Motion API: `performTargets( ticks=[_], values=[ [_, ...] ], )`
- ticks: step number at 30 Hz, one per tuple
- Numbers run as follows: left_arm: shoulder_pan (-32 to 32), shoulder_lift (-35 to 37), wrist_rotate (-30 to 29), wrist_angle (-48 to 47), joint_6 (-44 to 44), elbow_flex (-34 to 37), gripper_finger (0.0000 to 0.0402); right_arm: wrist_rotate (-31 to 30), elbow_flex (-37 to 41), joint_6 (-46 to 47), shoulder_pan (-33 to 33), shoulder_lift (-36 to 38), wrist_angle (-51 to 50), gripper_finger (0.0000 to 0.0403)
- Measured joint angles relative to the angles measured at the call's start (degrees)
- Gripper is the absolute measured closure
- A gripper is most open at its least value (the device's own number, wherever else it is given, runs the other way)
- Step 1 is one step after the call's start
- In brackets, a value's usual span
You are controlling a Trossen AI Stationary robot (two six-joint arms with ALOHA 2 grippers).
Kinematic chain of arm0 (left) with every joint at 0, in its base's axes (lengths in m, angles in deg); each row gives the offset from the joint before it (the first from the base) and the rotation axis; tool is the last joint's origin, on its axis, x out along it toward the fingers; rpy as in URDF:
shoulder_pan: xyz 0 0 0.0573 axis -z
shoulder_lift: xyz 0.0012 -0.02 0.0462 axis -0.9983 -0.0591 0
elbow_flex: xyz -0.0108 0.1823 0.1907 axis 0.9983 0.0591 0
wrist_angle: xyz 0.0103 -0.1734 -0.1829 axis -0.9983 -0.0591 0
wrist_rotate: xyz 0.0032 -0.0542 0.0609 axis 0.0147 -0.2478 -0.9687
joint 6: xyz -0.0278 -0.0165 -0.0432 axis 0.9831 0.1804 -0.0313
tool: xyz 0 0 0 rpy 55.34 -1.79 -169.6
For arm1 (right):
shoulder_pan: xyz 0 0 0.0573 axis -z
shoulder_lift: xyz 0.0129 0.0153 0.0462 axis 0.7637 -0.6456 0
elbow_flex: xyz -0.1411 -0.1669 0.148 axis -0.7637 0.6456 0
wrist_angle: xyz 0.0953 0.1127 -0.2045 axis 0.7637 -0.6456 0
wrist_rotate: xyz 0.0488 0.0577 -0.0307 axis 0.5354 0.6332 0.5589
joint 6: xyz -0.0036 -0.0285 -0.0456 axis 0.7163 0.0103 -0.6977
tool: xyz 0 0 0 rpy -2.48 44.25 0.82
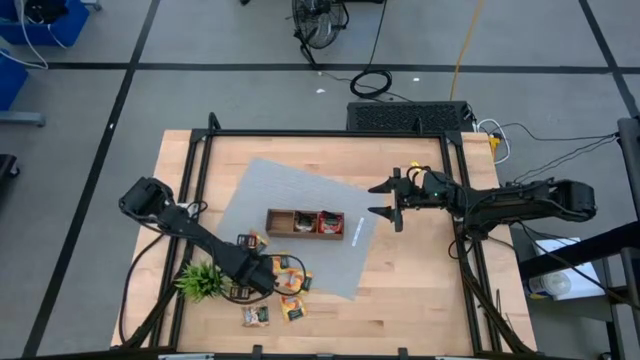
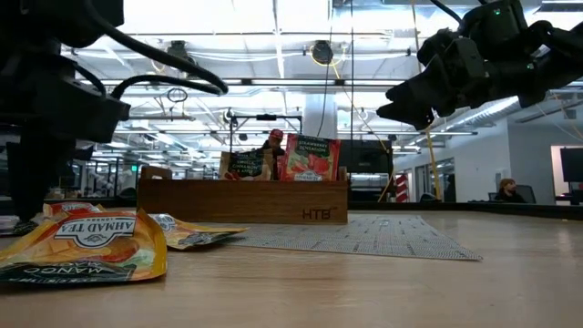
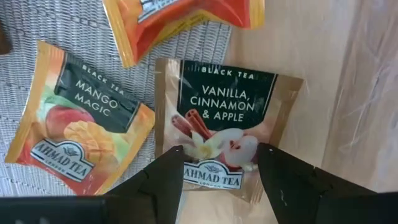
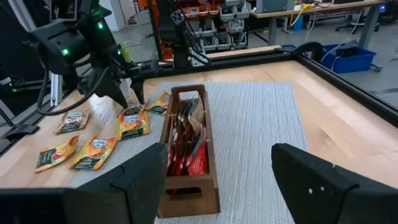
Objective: Pick & Place Tea
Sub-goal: Put the brown tea bag into the wooden organizer
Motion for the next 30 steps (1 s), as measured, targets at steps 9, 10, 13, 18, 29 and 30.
performTargets(
  ticks=[9,10,13,18,29,30],
  values=[
    [-0.07,0.28,1.73,5.58,3.10,3.09,0.0195,0.02,0.00,0.00,0.00,0.00,-0.06,0.0135],
    [-0.07,0.28,1.73,5.75,3.38,3.11,0.0195,0.02,0.00,0.00,0.00,0.00,-0.06,0.0135],
    [-0.07,0.25,2.01,5.85,2.82,3.11,0.0195,0.02,0.00,0.00,0.00,0.00,-0.21,0.0135],
    [-0.02,0.17,2.02,6.42,0.96,3.16,0.0235,0.04,0.00,0.00,0.00,0.00,-0.39,0.0135],
    [-1.97,0.11,1.84,6.59,-0.90,3.03,0.0389,0.03,0.00,0.04,0.00,0.00,-0.39,0.0135],
    [-1.99,0.03,1.75,5.95,-0.92,2.48,0.0392,0.03,0.00,0.15,-0.02,0.00,-0.39,0.0135]
  ],
)
